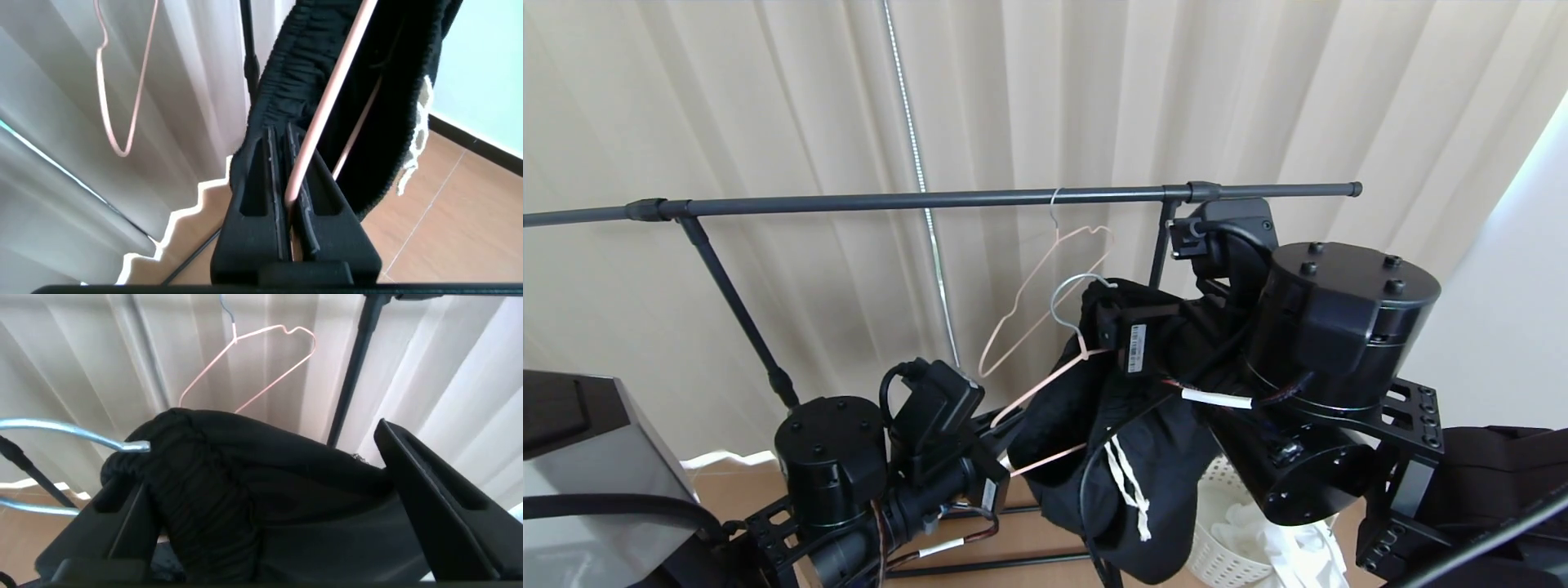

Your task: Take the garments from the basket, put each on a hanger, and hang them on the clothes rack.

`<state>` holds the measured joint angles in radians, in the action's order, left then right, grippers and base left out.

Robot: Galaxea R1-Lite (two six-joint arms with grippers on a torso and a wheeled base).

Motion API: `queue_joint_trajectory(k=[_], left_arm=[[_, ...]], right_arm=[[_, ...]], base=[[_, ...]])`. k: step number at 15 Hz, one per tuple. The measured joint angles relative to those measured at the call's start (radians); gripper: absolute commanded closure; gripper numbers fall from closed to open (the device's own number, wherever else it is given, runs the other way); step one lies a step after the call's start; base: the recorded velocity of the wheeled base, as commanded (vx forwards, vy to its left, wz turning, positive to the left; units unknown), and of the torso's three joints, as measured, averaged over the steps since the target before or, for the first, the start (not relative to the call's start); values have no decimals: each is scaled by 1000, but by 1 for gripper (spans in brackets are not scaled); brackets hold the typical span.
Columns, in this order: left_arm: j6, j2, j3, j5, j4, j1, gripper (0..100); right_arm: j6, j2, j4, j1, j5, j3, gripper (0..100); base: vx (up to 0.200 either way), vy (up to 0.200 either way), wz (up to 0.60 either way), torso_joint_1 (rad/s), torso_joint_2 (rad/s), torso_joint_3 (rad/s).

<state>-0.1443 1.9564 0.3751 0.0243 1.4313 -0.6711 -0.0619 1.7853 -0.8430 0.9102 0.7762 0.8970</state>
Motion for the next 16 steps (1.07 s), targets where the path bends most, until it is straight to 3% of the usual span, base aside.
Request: queue_joint_trajectory(k=[7, 13, 16], left_arm=[[30, -1, 13, -6, 39, 4, 100], [29, 11, 52, -10, 39, 69, 100], [53, 36, 87, -48, 40, 89, 100]], right_arm=[[-2, 33, -2, 0, 0, -6, 0], [-1, 34, -3, 5, 6, -11, 0], [0, 29, -1, 17, 15, -14, 0]], base=[[0, 0, 0, 0, 0, 0], [0, 0, 0, 0, 0, 0], [0, 0, 0, 0, 0, 0]])
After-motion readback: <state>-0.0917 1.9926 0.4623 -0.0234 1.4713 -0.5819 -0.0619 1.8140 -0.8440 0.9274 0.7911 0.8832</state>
